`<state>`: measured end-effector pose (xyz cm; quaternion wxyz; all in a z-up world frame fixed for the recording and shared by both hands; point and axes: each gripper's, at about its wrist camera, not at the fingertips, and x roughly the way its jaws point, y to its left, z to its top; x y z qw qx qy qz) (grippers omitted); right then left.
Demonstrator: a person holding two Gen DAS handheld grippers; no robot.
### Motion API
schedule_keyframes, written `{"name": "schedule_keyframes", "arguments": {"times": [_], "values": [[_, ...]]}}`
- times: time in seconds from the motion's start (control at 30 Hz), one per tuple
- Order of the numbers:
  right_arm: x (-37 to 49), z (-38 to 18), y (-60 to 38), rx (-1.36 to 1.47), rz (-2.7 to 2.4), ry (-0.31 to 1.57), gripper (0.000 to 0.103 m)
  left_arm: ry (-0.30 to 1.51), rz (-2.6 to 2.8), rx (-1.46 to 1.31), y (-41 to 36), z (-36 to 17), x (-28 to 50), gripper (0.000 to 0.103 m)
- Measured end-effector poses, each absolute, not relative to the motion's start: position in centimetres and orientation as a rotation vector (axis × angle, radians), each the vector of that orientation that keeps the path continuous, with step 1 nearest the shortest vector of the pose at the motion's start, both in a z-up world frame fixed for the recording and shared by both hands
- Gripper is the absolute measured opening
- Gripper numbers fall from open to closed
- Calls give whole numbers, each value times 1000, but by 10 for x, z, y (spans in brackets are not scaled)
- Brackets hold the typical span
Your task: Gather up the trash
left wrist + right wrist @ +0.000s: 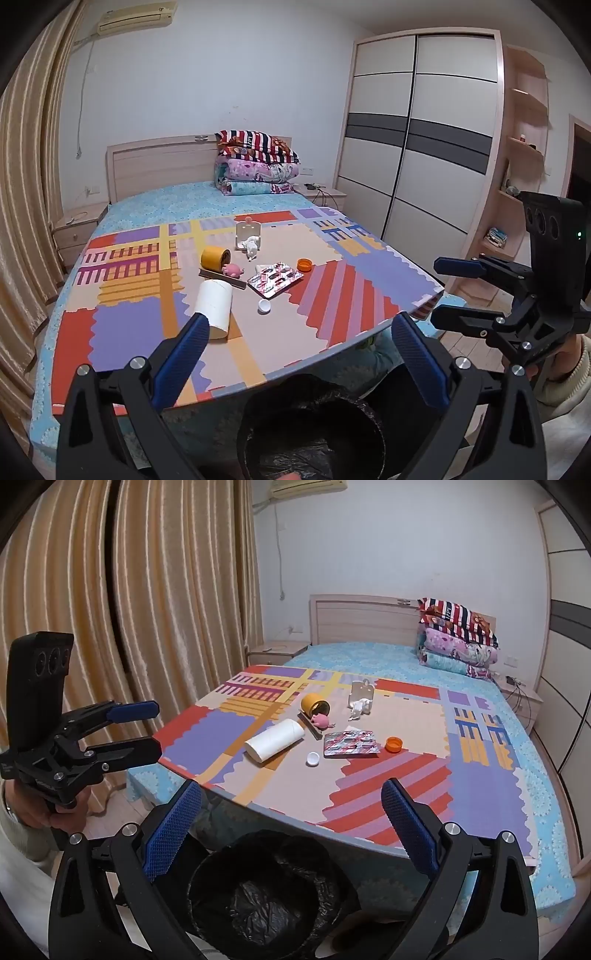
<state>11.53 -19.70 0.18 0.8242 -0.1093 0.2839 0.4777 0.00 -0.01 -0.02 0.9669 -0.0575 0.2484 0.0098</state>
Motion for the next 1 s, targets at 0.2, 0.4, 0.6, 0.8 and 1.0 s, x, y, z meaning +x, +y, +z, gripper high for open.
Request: {"name": "schedule_keyframes", "arguments": {"times": [0.2, 0.4, 0.6, 0.8, 1.0], "values": [[115, 2, -198, -227, 1019, 608, 99, 508, 30, -117, 2, 0, 1, 95], [115, 7, -202, -245, 1015, 589, 99, 512, 21, -120, 0, 0, 1, 95], [110, 6, -198, -255, 1012, 581, 99, 511, 19, -118, 0, -3, 2, 95], [110, 6, -199, -257, 1015, 575, 99, 511, 21, -117, -1, -3, 0, 95], [109, 8, -198, -259, 1013, 573, 99, 510, 19, -119, 0, -3, 0, 95]]}}
